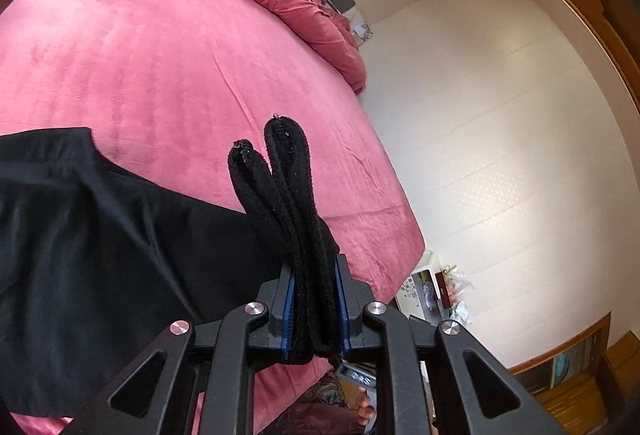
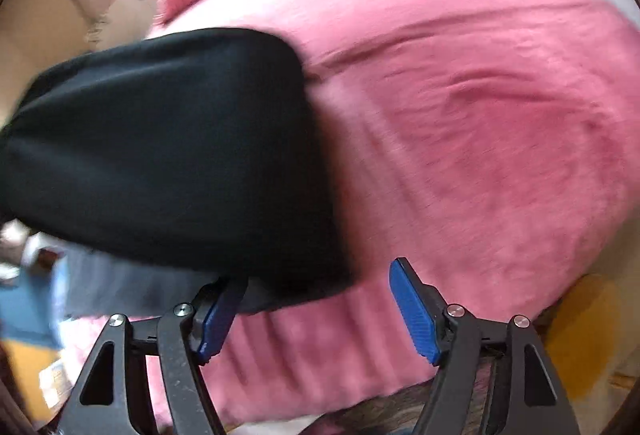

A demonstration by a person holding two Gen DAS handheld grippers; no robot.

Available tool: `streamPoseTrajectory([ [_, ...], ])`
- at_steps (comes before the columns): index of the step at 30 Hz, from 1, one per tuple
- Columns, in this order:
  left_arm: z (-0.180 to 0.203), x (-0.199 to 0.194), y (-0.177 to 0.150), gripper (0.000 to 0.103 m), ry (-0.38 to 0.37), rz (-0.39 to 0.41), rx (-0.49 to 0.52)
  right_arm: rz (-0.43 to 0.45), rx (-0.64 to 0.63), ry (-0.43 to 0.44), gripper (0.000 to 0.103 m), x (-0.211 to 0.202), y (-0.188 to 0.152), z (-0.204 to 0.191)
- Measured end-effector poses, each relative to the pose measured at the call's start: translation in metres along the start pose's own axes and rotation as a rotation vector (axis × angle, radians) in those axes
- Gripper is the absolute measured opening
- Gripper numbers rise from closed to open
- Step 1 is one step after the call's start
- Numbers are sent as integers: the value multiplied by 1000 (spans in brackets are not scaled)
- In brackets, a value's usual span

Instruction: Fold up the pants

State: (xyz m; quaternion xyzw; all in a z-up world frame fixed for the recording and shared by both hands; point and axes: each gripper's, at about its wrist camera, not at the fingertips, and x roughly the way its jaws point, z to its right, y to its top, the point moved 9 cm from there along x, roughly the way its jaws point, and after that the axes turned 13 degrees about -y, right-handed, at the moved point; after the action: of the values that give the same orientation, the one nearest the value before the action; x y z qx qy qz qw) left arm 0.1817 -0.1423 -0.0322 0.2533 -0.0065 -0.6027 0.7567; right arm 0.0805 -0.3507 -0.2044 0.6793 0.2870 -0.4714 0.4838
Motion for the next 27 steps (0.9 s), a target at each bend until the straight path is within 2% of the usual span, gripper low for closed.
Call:
streamPoseTrajectory([
  [1, -8, -1, -2, 16, 12, 0, -6, -7, -9, -77, 73, 7, -1, 9],
  [2, -10, -3, -8, 16, 27, -3, -10, -8, -10, -107, 73, 11, -2, 14],
  [5, -52, -7, -33, 15, 107, -31, -66, -25, 12, -94, 73, 19, -5, 16],
  [9, -119, -12, -68, 15, 237, -86, -192, -28, -11, -105, 76, 23, -6, 12],
  [11, -135, -13, -81, 15, 266, -102, -221, -28, -28, -111, 78, 25, -5, 7],
  [12, -136, -14, -84, 15, 249, -86, -230, -29, -36, -115, 78, 26, -6, 3],
  [15, -132, -15, -83, 15, 261, -90, -207, -45, -82, -118, 80, 26, -10, -1],
  [17, -125, -14, -82, 15, 283, -100, -167, -67, -161, -135, 80, 20, -14, -1],
  [20, -116, -9, -78, 15, 310, -105, -110, -46, -262, -145, 78, -5, -19, 1],
  [23, -115, 9, -69, 15, 329, -101, -86, 23, -296, -89, 73, -38, -10, -5],
  [27, -123, 14, -73, 18, 319, -83, -119, 108, -299, 31, 69, -56, 22, -48],
])
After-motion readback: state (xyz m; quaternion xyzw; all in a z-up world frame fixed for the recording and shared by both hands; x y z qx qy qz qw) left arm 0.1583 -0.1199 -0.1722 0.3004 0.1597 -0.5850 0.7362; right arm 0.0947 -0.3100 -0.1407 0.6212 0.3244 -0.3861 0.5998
